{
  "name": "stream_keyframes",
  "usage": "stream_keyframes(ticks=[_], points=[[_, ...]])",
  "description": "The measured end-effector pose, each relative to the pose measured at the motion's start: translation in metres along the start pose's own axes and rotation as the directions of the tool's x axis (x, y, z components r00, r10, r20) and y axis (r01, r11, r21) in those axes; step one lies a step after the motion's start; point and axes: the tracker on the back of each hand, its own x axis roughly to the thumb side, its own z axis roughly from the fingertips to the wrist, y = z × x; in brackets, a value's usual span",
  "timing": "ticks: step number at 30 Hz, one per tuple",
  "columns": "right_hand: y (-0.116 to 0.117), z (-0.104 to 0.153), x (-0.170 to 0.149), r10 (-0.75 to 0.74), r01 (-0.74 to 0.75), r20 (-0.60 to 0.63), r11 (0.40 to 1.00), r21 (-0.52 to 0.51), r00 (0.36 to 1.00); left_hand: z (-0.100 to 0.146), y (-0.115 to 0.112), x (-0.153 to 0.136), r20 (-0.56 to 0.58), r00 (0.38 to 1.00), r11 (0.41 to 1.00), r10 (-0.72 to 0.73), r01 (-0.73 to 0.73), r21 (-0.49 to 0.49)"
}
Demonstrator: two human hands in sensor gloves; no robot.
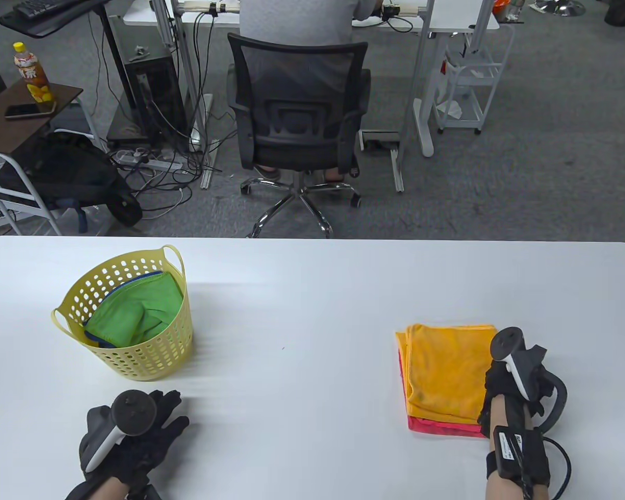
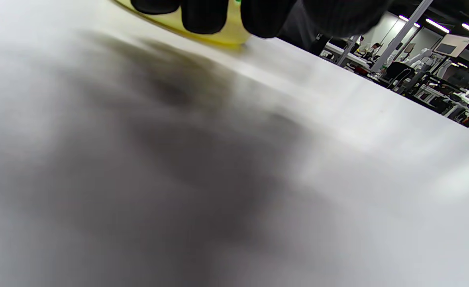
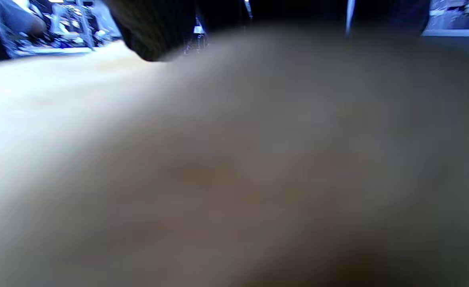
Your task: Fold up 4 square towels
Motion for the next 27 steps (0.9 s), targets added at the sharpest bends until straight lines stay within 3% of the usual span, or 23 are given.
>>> stream_keyframes(ticks=[2, 5, 8, 10, 11, 12, 13, 14, 16, 18, 22, 25, 27], points=[[0.0, -0.001, -0.004, 0.031, -0.031, -0.038, 1.0, -0.005, 0.999, 0.0, 0.0, 0.0, -0.001, 1.0, 1.0, -0.002, 0.002, -0.002], [-0.014, 0.009, -0.003, -0.037, 0.037, -0.012, 0.999, -0.019, 0.999, 0.002, 0.001, 0.0, 0.008, 1.0, 1.0, -0.001, 0.001, 0.005], [-0.045, 0.037, 0.013, -0.191, 0.194, 0.127, 0.981, -0.012, 0.973, 0.006, 0.003, 0.004, 0.028, 1.0, 1.0, -0.007, 0.006, 0.025], [-0.069, 0.064, 0.03, -0.353, 0.352, 0.244, 0.935, 0.049, 0.903, 0.008, 0.004, 0.007, 0.043, 0.999, 0.999, -0.015, 0.014, 0.036], [-0.081, 0.079, 0.04, -0.443, 0.44, 0.303, 0.894, 0.083, 0.844, 0.01, 0.005, 0.009, 0.052, 0.998, 0.999, -0.023, 0.02, 0.042], [-0.097, 0.101, 0.057, -0.569, 0.554, 0.384, 0.817, 0.161, 0.727, 0.012, 0.005, 0.011, 0.06, 0.998, 0.998, -0.031, 0.028, 0.052], [-0.104, 0.114, 0.066, -0.623, 0.601, 0.416, 0.773, 0.202, 0.662, 0.013, 0.005, 0.012, 0.065, 0.997, 0.998, -0.037, 0.033, 0.059], [-0.115, 0.134, 0.08, -0.687, 0.651, 0.47, 0.709, 0.269, 0.554, 0.015, 0.007, 0.014, 0.071, 0.997, 0.997, -0.044, 0.038, 0.074], [-0.125, 0.161, 0.097, -0.728, 0.673, 0.542, 0.65, 0.353, 0.419, 0.02, 0.012, 0.016, 0.081, 0.995, 0.993, -0.052, 0.044, 0.108], [-0.126, 0.18, 0.108, -0.727, 0.673, 0.59, 0.634, 0.38, 0.351, 0.027, 0.022, 0.018, 0.092, 0.995, 0.986, -0.043, 0.028, 0.162], [-0.113, 0.178, 0.121, -0.637, 0.6, 0.659, 0.726, 0.337, 0.401, 0.056, 0.059, 0.032, 0.164, 0.986, 0.959, 0.023, -0.068, 0.273], [-0.105, 0.163, 0.115, -0.701, 0.642, 0.6, 0.671, 0.371, 0.386, 0.08, 0.1, 0.049, 0.186, 0.982, 0.93, -0.029, -0.042, 0.364], [-0.102, 0.155, 0.109, -0.728, 0.651, 0.57, 0.648, 0.394, 0.38, 0.08, 0.136, 0.062, 0.136, 0.988, 0.908, -0.075, 0.012, 0.418]])
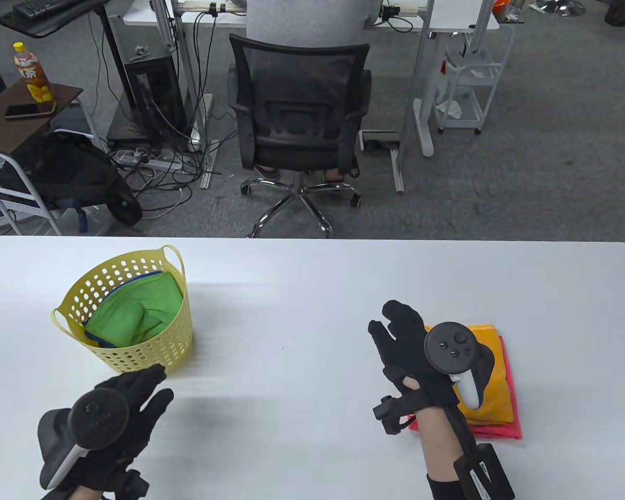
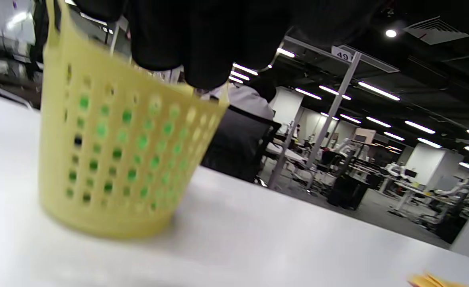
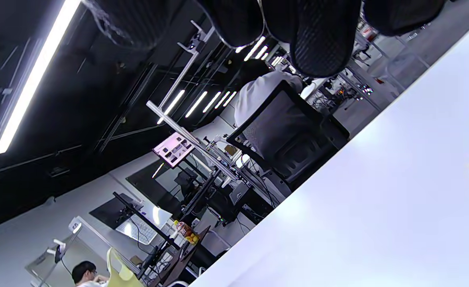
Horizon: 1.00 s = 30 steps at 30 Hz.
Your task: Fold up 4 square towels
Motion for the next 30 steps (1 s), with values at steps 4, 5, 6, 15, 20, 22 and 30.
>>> stream_keyframes(ticks=[4, 5, 6, 15, 20, 22, 30], points=[[-0.008, 0.0, -0.004, -0.027, 0.027, 0.003, 1.0, -0.003, 1.0, -0.072, 0.034, 0.014, -0.086, 0.994, 0.997, -0.074, 0.072, -0.031], [-0.009, 0.0, -0.003, -0.038, 0.038, 0.009, 0.999, -0.002, 0.999, -0.096, 0.035, 0.017, -0.114, 0.988, 0.993, -0.1, 0.092, -0.069], [-0.01, 0.001, -0.002, -0.046, 0.046, 0.018, 0.999, -0.005, 0.999, -0.114, 0.033, 0.018, -0.147, 0.979, 0.985, -0.138, 0.121, -0.121], [-0.012, 0.005, 0.004, -0.056, 0.055, 0.063, 0.998, 0.013, 0.996, -0.216, -0.04, -0.004, -0.287, 0.897, 0.829, -0.336, 0.137, -0.542], [-0.017, 0.006, 0.004, -0.055, 0.056, 0.068, 0.998, -0.015, 0.996, -0.228, -0.065, -0.019, -0.298, 0.913, 0.785, -0.277, 0.036, -0.618], [-0.017, 0.005, 0.002, -0.063, 0.065, 0.065, 0.998, -0.018, 0.996, -0.228, -0.072, -0.021, -0.296, 0.914, 0.756, -0.278, 0.018, -0.655], [-0.016, 0.005, 0.002, -0.063, 0.065, 0.068, 0.998, -0.019, 0.996, -0.209, -0.042, -0.02, -0.209, 0.962, 0.813, -0.173, 0.02, -0.582]])
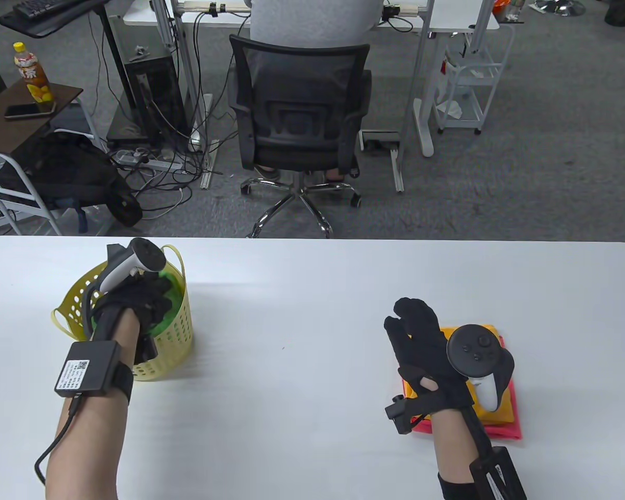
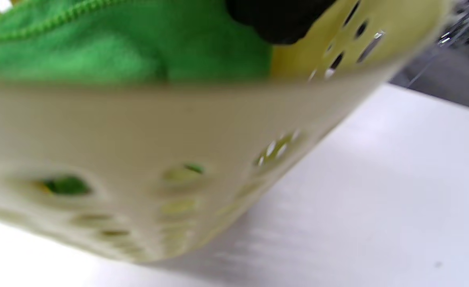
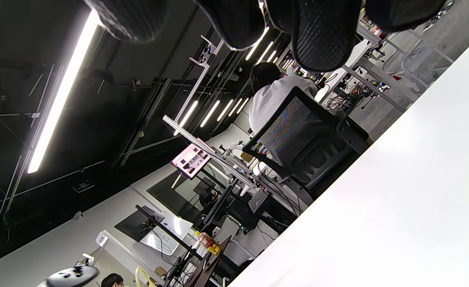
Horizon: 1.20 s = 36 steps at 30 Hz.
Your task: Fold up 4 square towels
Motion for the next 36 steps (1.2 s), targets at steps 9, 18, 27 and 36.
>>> stream_keyframes(ticks=[9, 18, 27, 36], points=[[-0.011, 0.007, 0.009, -0.045, 0.046, 0.044, 0.999, -0.02, 0.998, 0.122, 0.04, -0.012, 0.24, 0.971, 0.919, -0.015, -0.081, 0.385], [-0.019, 0.019, 0.024, -0.082, 0.085, 0.102, 0.996, -0.02, 0.991, 0.23, 0.067, 0.023, 0.585, 0.807, 0.777, 0.074, -0.415, 0.473], [-0.037, 0.026, 0.026, -0.138, 0.144, 0.124, 0.989, -0.044, 0.983, 0.23, -0.012, 0.116, 0.627, 0.771, 0.874, -0.106, -0.229, 0.429], [-0.038, 0.024, 0.024, -0.147, 0.151, 0.118, 0.988, -0.028, 0.982, 0.18, -0.118, 0.144, 0.668, 0.715, 0.942, -0.204, -0.041, 0.332]])
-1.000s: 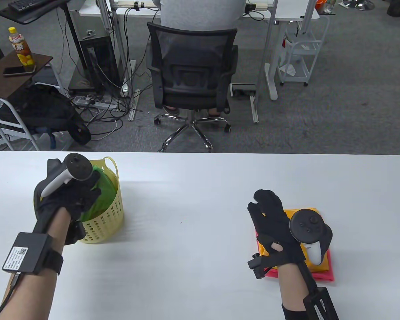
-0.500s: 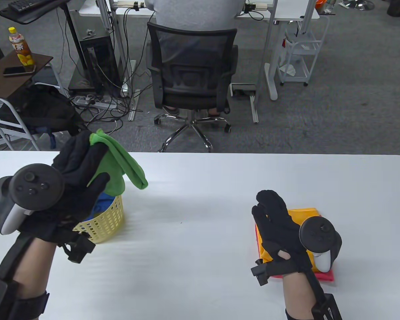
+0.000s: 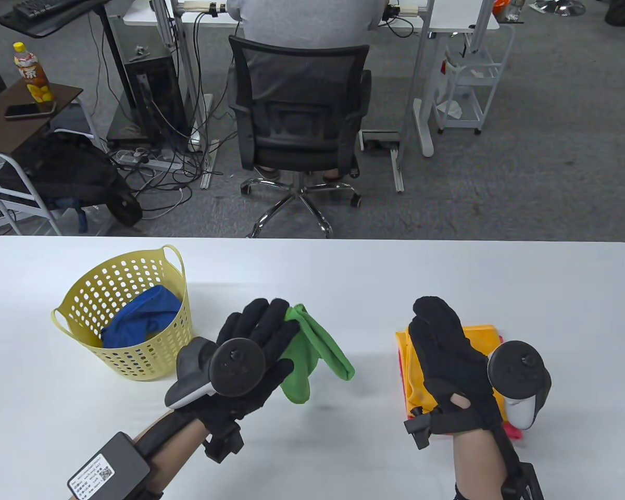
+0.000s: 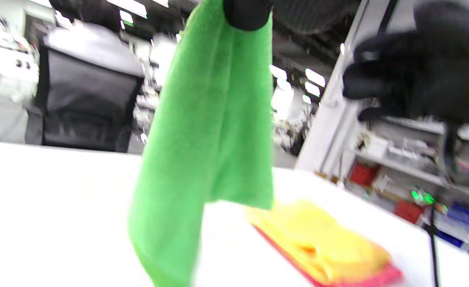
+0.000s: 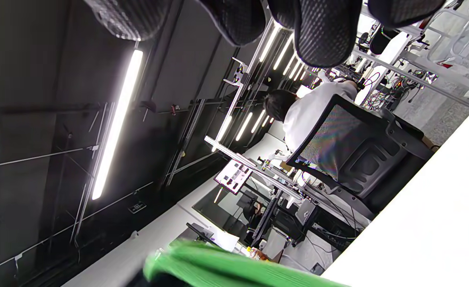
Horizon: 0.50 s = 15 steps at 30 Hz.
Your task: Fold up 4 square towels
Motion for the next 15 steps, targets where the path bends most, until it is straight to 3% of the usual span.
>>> stream_keyframes(ticks=[3, 6, 8, 13, 15], points=[[0.005, -0.003, -0.003, 0.013, -0.013, -0.007, 1.0, 0.015, 1.0, 0.008, -0.052, -0.008, 0.055, 0.998, 0.975, 0.029, -0.016, -0.221], [0.012, -0.006, -0.007, 0.029, -0.029, -0.022, 0.999, 0.039, 0.999, 0.017, -0.086, -0.022, 0.031, 0.999, 0.923, 0.015, -0.001, -0.385], [0.016, -0.007, -0.01, 0.039, -0.037, -0.031, 0.998, 0.056, 0.999, 0.022, -0.091, -0.035, -0.013, 0.999, 0.933, 0.033, -0.035, -0.359], [0.025, -0.009, -0.013, 0.067, -0.062, -0.046, 0.994, 0.086, 0.997, 0.028, -0.075, -0.078, -0.218, 0.974, 0.991, 0.064, -0.089, -0.105], [0.028, -0.01, -0.014, 0.076, -0.071, -0.05, 0.993, 0.096, 0.996, 0.025, -0.073, -0.096, -0.31, 0.948, 0.994, 0.067, -0.091, -0.063]])
